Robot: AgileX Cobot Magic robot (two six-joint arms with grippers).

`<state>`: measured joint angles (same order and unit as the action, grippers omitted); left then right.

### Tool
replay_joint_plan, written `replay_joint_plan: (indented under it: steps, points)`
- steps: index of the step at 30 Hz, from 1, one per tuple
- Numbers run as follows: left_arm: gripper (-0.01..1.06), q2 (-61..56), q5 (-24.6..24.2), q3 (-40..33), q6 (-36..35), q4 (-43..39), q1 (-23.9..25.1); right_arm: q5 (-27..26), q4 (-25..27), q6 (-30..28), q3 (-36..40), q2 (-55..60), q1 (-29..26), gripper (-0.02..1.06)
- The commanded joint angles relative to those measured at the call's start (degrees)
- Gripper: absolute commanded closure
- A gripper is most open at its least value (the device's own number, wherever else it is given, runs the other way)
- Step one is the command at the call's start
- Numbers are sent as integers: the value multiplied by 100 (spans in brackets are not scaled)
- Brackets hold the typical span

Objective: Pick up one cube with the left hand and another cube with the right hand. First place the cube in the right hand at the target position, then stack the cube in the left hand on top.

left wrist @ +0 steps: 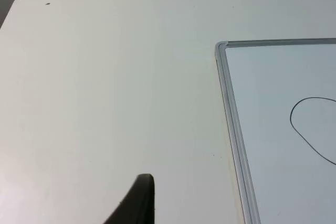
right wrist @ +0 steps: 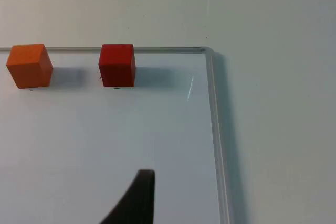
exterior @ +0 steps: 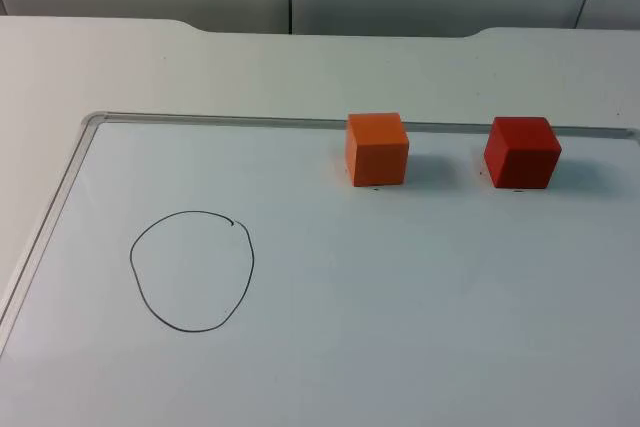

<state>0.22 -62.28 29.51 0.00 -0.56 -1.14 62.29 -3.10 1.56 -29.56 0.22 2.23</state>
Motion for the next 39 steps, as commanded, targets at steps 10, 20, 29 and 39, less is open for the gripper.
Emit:
replay_joint_plan:
  steps: [10,20,29,39]
  points:
    - [0,-22,53,-16,0,9,23,-26,62,-100,-845,1246,-42,1]
    - [0,-22,52,-16,0,19,23,-461,1076,-785,-2607,4292,-42,1]
    - [0,-22,52,-16,0,19,23,-436,1248,-1041,-4334,7058,-42,6]
    - [0,-22,52,-16,0,19,23,-446,973,-616,-5317,9188,465,6]
